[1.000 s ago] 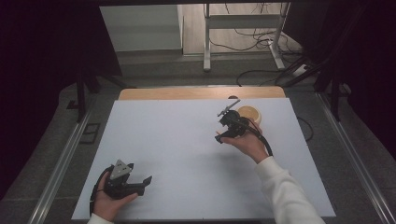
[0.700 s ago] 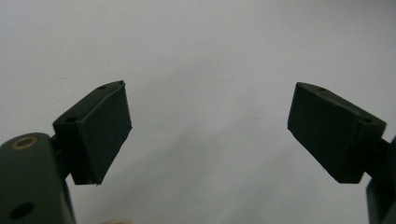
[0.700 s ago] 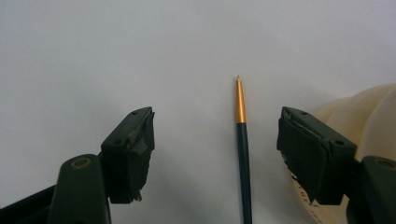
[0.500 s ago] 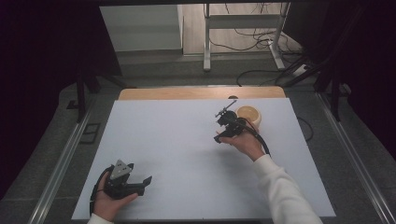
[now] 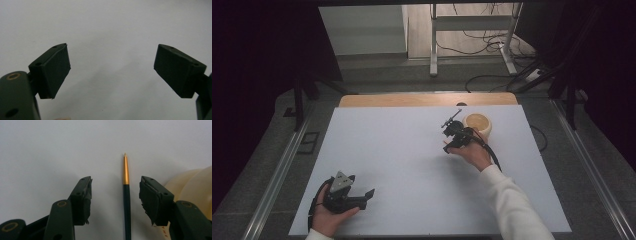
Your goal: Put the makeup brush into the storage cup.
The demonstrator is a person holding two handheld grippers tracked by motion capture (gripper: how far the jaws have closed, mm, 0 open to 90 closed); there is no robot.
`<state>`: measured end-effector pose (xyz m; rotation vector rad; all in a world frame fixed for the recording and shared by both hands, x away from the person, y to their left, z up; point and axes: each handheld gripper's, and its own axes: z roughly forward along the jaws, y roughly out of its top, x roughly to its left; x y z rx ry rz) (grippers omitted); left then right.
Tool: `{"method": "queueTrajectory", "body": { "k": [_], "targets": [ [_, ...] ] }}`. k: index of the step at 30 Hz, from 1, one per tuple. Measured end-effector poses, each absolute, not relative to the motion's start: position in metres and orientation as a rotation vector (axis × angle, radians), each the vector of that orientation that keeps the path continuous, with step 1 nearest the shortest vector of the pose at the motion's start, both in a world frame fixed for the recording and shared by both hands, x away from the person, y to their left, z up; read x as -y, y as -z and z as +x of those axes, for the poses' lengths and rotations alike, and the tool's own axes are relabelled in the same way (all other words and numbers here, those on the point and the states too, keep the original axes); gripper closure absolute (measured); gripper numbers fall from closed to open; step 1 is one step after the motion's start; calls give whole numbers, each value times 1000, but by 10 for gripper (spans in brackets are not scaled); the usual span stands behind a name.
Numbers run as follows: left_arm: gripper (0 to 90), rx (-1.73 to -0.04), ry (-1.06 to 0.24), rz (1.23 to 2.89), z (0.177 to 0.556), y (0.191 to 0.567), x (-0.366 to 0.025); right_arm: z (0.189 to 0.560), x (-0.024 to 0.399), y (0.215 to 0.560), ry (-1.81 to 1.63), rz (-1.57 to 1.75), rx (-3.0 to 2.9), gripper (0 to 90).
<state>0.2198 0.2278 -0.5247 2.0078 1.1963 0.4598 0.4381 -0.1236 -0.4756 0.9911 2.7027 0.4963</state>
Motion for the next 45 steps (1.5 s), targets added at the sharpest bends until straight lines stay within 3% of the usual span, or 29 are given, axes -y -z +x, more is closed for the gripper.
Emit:
{"method": "queueTrajectory", "body": {
  "k": [28, 42, 45],
  "targets": [
    [144, -1195, -462, 2005, 220, 525, -228, 455, 116, 499, -410, 1041, -2722, 519],
    [144, -1193, -463, 2007, 219, 524, -228, 457, 118, 498, -444, 1095, -2757, 719],
    [144, -1195, -463, 2008, 219, 524, -229, 458, 120, 499, -457, 1106, -2761, 805]
  ]
}}
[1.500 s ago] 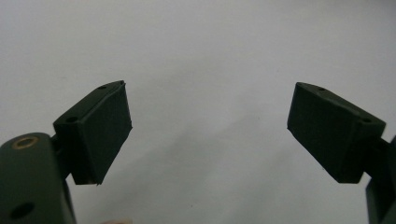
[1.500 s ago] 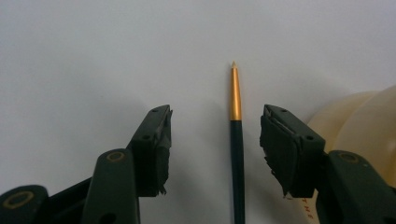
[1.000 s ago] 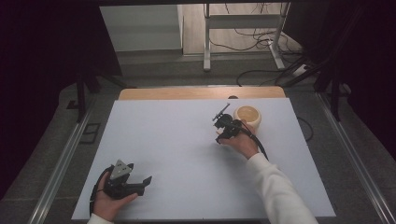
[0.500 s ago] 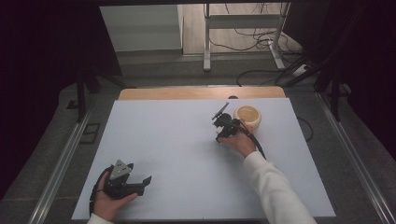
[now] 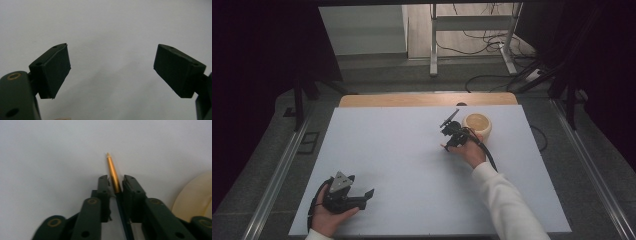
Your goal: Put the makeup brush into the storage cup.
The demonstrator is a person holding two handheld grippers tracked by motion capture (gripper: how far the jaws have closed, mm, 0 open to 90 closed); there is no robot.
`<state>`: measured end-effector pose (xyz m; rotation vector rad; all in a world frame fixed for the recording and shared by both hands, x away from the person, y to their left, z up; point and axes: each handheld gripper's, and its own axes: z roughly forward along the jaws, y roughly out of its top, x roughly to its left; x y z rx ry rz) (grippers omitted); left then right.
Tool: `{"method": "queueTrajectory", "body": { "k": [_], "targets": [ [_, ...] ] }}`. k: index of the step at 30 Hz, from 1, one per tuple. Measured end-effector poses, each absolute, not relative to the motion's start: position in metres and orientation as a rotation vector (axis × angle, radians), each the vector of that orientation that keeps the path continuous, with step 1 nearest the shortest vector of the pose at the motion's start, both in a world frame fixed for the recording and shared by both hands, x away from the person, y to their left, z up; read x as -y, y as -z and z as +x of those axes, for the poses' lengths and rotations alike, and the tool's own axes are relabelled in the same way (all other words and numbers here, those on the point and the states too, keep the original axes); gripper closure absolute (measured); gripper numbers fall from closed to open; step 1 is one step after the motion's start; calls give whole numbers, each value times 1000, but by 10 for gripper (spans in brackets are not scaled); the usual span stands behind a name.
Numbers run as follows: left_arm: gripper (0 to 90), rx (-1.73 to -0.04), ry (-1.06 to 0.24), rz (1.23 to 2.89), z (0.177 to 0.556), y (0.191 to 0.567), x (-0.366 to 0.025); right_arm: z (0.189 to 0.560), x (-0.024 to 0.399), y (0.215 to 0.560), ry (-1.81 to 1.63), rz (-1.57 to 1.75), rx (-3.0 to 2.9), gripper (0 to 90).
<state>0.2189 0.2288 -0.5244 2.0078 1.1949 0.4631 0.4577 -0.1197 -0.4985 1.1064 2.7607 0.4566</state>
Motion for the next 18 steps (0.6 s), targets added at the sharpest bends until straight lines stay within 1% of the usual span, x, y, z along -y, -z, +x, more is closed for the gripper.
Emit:
{"method": "queueTrajectory", "body": {
  "k": [2, 18],
  "targets": [
    [144, -1196, -464, 2007, 219, 524, -229, 458, 120, 499, -461, 1096, -2765, 848],
    [145, -1195, -468, 2006, 219, 524, -229, 452, 118, 496, -433, 993, -2765, 854]
  ]
}}
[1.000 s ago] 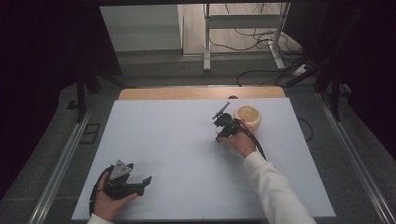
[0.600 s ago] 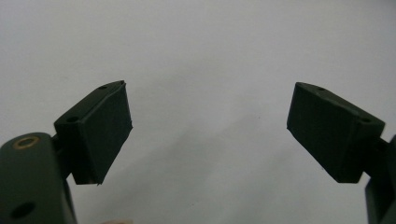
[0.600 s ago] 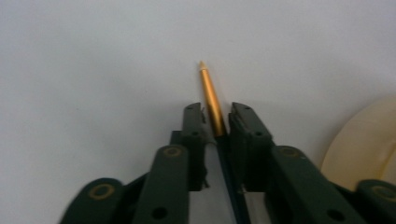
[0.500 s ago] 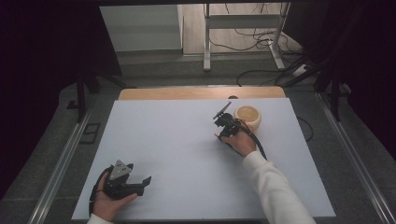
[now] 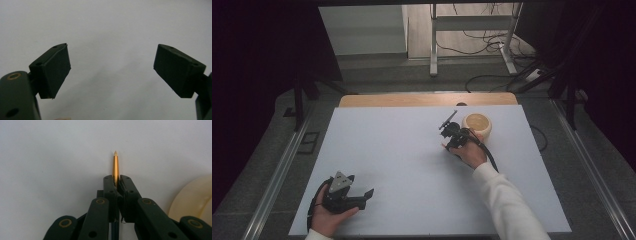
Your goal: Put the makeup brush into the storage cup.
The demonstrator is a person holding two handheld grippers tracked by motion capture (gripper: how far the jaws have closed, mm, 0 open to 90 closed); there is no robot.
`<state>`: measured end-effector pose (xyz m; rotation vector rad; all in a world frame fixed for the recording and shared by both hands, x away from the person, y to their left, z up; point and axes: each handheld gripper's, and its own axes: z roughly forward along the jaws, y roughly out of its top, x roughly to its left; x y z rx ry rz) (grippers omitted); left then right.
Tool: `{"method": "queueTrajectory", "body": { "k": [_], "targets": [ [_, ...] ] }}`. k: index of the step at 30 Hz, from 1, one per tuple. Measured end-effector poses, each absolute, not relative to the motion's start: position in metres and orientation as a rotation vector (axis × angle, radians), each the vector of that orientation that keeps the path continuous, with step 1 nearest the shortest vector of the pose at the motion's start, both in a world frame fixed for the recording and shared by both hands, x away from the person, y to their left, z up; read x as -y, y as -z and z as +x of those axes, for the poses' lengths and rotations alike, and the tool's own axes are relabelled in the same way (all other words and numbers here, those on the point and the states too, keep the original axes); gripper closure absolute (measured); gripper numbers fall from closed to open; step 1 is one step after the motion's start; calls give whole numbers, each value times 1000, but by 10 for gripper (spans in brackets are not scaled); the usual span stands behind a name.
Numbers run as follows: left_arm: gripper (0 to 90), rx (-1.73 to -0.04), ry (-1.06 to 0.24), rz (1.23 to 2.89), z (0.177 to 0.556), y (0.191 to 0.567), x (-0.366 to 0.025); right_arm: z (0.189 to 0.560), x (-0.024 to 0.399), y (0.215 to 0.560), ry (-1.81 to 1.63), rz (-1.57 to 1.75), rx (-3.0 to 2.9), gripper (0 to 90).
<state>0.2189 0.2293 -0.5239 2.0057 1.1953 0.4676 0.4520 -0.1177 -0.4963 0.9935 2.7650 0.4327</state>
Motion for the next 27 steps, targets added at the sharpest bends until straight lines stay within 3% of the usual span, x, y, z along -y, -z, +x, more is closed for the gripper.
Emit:
{"method": "queueTrajectory", "body": {
  "k": [27],
  "targets": [
    [145, -1195, -470, 2004, 219, 523, -229, 429, 126, 455, -663, 909, -2698, 854]
  ]
}}
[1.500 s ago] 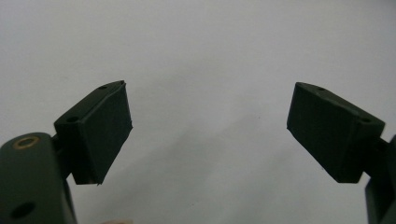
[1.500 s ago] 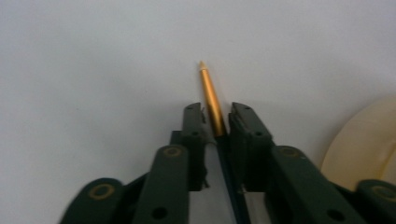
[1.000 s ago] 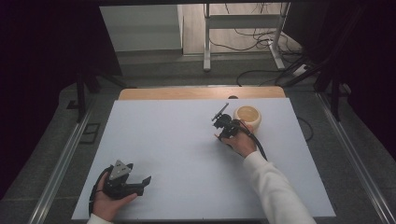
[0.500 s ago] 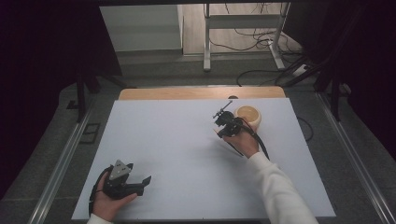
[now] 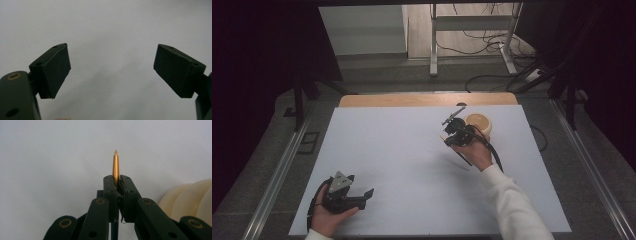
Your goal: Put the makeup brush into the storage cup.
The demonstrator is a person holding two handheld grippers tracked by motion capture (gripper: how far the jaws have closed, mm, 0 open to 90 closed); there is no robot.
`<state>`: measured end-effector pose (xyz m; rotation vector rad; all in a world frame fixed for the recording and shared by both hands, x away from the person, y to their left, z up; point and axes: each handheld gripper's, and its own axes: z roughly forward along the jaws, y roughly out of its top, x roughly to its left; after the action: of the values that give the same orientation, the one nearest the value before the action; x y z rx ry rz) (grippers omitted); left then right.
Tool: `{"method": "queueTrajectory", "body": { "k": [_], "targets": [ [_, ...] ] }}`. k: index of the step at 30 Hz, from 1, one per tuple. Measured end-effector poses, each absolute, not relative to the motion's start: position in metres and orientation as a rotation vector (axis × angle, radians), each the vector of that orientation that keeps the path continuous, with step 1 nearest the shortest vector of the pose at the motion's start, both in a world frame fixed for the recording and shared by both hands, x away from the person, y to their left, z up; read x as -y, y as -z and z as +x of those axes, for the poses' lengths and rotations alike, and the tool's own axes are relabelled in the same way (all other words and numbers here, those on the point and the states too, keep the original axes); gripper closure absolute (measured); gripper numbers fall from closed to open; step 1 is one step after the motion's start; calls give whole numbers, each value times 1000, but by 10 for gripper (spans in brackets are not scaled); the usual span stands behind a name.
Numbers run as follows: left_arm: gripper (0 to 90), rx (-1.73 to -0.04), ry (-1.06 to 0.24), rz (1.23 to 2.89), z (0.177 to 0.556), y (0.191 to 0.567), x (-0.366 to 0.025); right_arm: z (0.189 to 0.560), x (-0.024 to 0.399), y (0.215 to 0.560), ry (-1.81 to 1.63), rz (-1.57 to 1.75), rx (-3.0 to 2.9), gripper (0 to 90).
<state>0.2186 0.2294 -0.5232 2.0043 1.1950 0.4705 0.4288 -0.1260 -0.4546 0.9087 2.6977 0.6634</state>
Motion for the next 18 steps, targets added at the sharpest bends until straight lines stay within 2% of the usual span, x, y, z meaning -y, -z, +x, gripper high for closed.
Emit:
{"method": "queueTrajectory", "body": {
  "k": [18],
  "targets": [
    [145, -1197, -472, 2003, 218, 524, -228, 404, 142, 437, -903, 871, -2641, 853]
  ]
}}
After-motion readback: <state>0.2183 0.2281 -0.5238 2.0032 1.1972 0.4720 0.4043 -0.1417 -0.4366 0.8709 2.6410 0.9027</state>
